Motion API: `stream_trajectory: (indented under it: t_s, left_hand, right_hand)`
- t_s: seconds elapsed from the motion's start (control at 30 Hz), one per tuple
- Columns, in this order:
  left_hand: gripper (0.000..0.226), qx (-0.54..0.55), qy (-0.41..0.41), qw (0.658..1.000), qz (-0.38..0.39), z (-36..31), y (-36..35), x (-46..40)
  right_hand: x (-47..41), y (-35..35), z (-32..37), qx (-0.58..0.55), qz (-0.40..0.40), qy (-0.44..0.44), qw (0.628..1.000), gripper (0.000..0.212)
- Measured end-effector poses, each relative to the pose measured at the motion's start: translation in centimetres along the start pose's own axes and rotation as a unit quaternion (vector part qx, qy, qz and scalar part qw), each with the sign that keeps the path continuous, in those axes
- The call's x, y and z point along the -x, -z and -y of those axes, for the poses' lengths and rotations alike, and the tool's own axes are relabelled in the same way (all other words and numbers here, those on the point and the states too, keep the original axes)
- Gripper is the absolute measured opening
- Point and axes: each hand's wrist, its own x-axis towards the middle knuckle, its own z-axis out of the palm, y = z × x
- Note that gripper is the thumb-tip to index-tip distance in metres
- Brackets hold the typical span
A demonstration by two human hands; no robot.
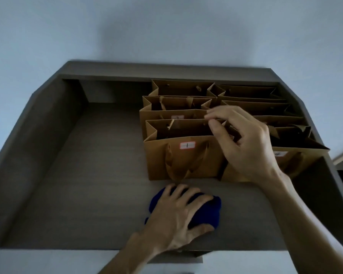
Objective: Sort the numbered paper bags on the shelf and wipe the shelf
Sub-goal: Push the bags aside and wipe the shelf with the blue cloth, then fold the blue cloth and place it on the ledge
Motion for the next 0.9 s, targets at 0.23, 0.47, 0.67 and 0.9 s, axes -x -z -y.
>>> stream_trajectory:
  t_s: [0.23,0.47,0.67,0.9]
  left_hand:
    - [0.096,0.130,0.059,0.987,0.070,3.0,1.4,2.2]
    - [0.076,0.199,0.071,0.974,0.077,5.1,2.9,3.7]
    - [0.078,0.261,0.119,0.954,0.091,5.9,3.6,3.4]
    - [0.035,0.320,0.118,0.937,0.070,6.9,4.6,3.9]
  right_hand:
    - [7.8,-0.3,-0.9,-0.078,0.141,-0.037,0.986,0.026]
    - [12.0,-1.8,-0.8,-0.061,0.444,-0.219,0.867,0.061]
    - [11.1,-2.3,-0.5,-0.057,0.402,-0.279,0.870,0.064]
    - [11.1,-1.2,-0.2,-0.109,0.376,-0.309,0.867,0.044]
